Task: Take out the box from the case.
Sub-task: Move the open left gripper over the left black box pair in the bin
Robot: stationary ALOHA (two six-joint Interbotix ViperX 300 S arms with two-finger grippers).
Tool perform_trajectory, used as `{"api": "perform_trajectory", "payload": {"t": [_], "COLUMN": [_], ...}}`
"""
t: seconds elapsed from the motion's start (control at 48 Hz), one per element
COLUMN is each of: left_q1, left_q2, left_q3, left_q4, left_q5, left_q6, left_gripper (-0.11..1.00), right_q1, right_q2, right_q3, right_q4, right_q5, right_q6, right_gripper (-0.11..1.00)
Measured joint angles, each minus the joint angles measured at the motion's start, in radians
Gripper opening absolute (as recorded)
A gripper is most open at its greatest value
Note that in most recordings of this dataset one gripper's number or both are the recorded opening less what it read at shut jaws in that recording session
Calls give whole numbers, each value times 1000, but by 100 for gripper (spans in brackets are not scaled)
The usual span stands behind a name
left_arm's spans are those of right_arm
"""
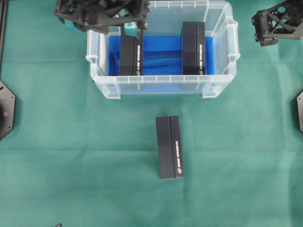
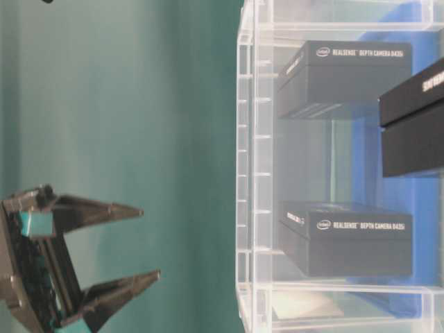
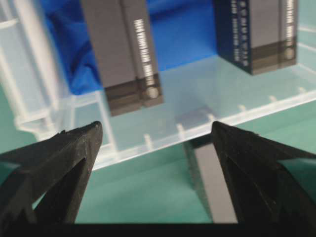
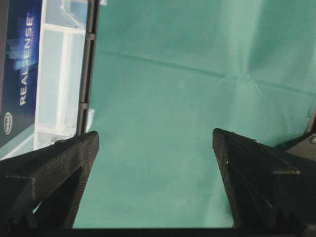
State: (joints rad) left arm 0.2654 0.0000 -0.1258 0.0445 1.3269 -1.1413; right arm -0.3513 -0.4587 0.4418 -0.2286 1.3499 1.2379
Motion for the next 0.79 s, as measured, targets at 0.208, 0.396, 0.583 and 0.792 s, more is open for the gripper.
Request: {"api": "perform_trajectory", "payload": {"t": [0.208,0.396,0.583,0.792], "left_q1": [-21,-21,-21,-21], "left_q2": [51,54,54,55], "left_q3": [-40,-44,-44,-44], "left_q4": [6,17,21,21], "left_q5": [11,34,43,44], "left_q6": [-15,-20,-20,-20], "left_gripper": [96,96,96,96], "right_q1": [0,0,0,0], "right_q2": [-2,0,0,0], "right_q3": [0,0,0,0], "right_q4": [0,0,0,0], "right_q5": [0,-8,-15,-18], "right_q6": [0,-2,-2,-2], "right_gripper": [93,93,93,93]}}
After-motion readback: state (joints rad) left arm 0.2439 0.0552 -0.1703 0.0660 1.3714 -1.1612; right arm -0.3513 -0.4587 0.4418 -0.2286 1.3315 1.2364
